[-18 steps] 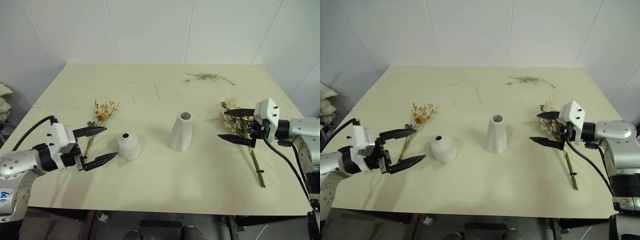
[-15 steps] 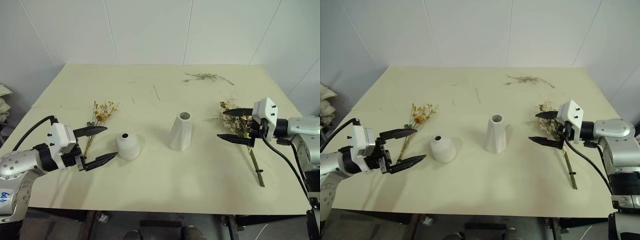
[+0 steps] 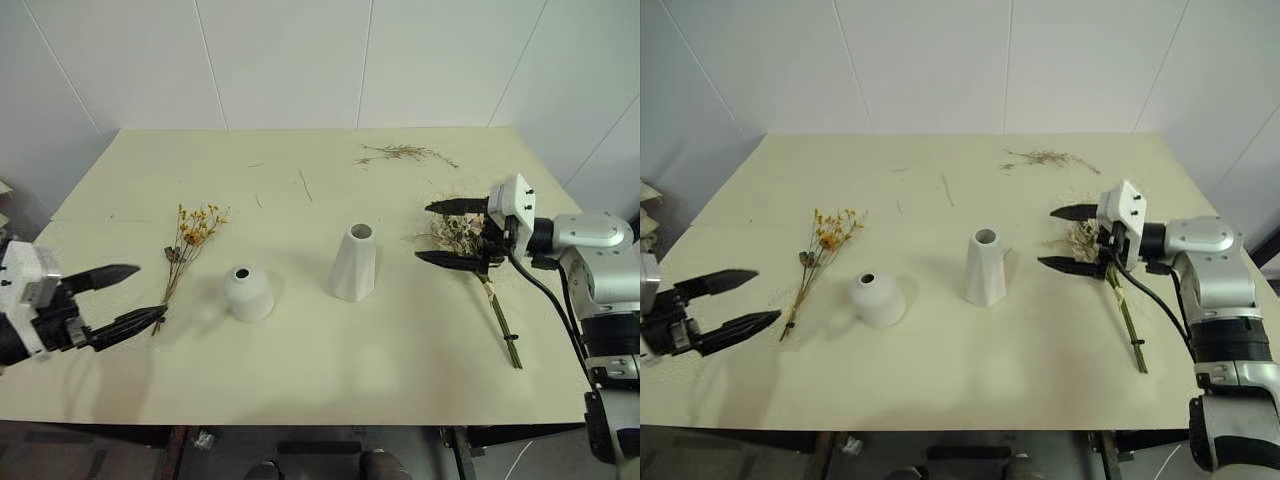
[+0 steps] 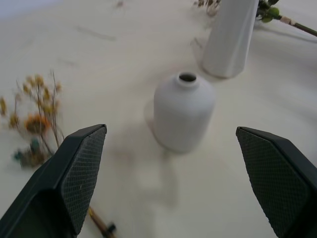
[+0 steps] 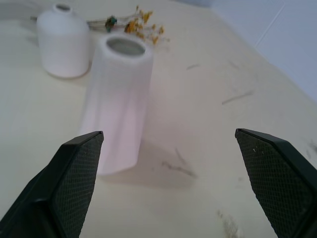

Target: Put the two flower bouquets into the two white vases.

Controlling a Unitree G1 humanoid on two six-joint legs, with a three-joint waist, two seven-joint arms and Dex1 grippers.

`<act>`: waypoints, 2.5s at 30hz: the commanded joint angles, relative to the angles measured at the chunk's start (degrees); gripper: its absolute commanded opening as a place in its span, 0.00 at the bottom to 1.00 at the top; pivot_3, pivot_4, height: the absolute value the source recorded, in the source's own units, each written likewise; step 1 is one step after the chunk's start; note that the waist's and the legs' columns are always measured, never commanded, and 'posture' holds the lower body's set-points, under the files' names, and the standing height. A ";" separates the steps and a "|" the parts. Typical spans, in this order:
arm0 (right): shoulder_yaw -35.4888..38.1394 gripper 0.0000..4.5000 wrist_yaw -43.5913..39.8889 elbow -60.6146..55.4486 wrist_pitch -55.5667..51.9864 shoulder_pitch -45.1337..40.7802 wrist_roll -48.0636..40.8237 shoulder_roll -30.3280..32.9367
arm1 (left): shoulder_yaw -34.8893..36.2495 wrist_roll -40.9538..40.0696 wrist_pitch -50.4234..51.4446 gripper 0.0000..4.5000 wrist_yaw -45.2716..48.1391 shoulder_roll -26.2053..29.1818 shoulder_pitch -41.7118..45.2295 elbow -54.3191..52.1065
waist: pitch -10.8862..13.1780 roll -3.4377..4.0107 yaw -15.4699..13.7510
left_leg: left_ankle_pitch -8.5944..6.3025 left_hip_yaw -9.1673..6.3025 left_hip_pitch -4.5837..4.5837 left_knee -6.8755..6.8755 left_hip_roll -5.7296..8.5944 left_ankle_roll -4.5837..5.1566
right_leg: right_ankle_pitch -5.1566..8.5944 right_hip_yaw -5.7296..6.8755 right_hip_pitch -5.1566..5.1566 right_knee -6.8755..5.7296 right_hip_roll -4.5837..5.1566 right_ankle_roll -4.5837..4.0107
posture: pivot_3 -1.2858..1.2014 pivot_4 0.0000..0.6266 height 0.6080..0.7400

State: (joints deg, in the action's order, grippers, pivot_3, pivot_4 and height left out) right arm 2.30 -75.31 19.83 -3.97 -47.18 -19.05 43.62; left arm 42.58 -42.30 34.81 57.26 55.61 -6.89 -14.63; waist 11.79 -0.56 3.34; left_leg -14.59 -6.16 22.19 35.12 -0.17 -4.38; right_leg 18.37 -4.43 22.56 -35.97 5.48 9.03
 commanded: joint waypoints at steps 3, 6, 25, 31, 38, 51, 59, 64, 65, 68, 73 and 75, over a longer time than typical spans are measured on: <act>1.22 1.00 -2.61 -6.85 -4.63 -2.96 -5.18 -0.24 | -3.31 9.03 7.80 0.99 -7.51 9.14 1.80 8.82 | 0.01 -0.04 -0.26 | 0.00 -0.02 0.00 0.00 -0.02 -0.01 | 0.01 0.03 0.02 -0.02 -0.02 -0.03 | 0.52 0.24 1.00; 0.88 1.00 -6.59 -11.95 -8.35 -1.96 -8.34 1.34 | -10.60 10.41 16.25 0.99 -11.57 12.53 5.19 9.10 | 0.03 -0.04 -0.57 | 0.00 -0.09 0.03 0.00 0.04 -0.01 | -0.02 0.02 -0.02 0.03 0.01 0.03 | 0.52 0.24 1.00; 5.17 1.00 -5.99 -18.69 -15.77 7.26 -16.80 1.41 | -28.03 16.36 30.00 0.99 -22.55 7.43 22.22 15.14 | 0.08 -0.20 -0.20 | -0.06 -0.04 0.13 -0.04 0.00 -0.05 | 0.03 0.04 0.16 -0.08 0.01 0.00 | 0.52 0.24 1.00; 6.84 1.00 -6.05 -19.23 -13.24 11.59 -18.05 -0.60 | -29.49 16.17 32.31 0.99 -21.59 6.33 25.55 18.20 | 0.06 -0.26 -0.38 | -0.05 -0.05 0.12 -0.01 0.00 -0.06 | 0.02 0.06 0.15 -0.10 0.00 0.01 | 0.52 0.24 1.00; 6.13 1.00 -7.01 -18.61 -10.99 14.86 -16.66 -0.58 | -34.89 16.97 33.00 0.99 -17.92 6.79 29.96 21.02 | 0.06 -0.25 -0.49 | -0.04 -0.04 0.11 0.02 0.02 -0.07 | 0.02 0.05 0.14 -0.14 0.02 0.02 | 0.52 0.24 1.00; 5.05 1.00 -5.86 -20.03 -13.13 15.08 -16.90 -1.06 | -44.49 21.89 33.59 0.99 -13.81 5.00 43.97 30.66 | 0.06 -0.26 -0.71 | 0.37 -0.16 -0.04 0.05 0.11 -0.22 | -0.14 0.04 0.09 -0.58 -0.01 0.03 | 0.52 0.24 1.00; 5.58 1.00 -5.13 -21.62 -14.38 16.58 -17.32 -0.81 | -46.71 22.37 37.92 0.99 -9.04 11.74 45.66 27.79 | 0.14 -0.40 -0.15 | 0.38 -0.18 0.02 0.01 0.11 -0.23 | -0.12 0.03 0.13 -0.52 -0.02 0.03 | 0.52 0.24 1.00; 5.31 1.00 -4.73 -21.96 -14.66 16.67 -17.27 -1.22 | -47.88 23.17 40.15 0.99 -10.64 7.99 52.43 30.20 | 0.19 -0.48 -0.38 | 0.38 -0.19 0.04 0.02 0.12 -0.23 | -0.12 0.04 0.13 -0.51 -0.02 0.03 | 0.52 0.24 1.00; 5.27 1.00 -4.61 -22.15 -14.80 16.75 -17.32 -1.31 | -48.07 23.38 40.82 0.99 -11.49 6.33 53.94 30.99 | 0.19 -0.49 -0.64 | 0.39 -0.19 0.05 0.03 0.12 -0.24 | -0.12 0.06 0.13 -0.52 -0.02 0.03 | 0.52 0.24 1.00; 5.19 1.00 -4.25 -22.70 -15.16 16.97 -17.44 -1.46 | -48.73 24.87 42.17 0.99 -14.29 2.50 56.49 34.81 | 0.20 -0.51 -0.83 | 0.40 -0.22 0.06 0.05 0.14 -0.23 | -0.13 0.06 0.11 -0.51 -0.02 0.05 | 0.52 0.24 1.00; 5.54 1.00 -3.99 -23.55 -15.59 17.71 -17.88 -1.23 | -50.41 28.71 43.11 0.99 -19.56 -2.88 59.43 42.13 | 0.22 -0.56 -0.55 | 0.40 -0.22 0.07 0.04 0.14 -0.23 | -0.12 0.06 0.14 -0.51 -0.02 0.07 | 0.52 0.24 1.00; 5.72 1.00 -3.93 -23.93 -15.87 17.94 -18.04 -0.95 | -49.60 29.38 41.48 0.99 -20.88 -5.28 60.54 45.25 | 0.22 -0.56 -0.58 | 0.41 -0.24 0.05 0.04 0.15 -0.24 | -0.12 0.06 0.13 -0.54 -0.01 0.07 | 0.52 0.24 1.00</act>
State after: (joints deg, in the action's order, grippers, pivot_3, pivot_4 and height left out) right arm 6.76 -79.33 -2.08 -19.59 -29.26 -35.58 42.06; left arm -7.69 -13.93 77.08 37.52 51.16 53.30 28.15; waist 12.01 -1.12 2.76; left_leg -14.17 -6.40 22.21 35.17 -0.02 -4.61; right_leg 18.25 -4.36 22.67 -36.53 5.47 9.11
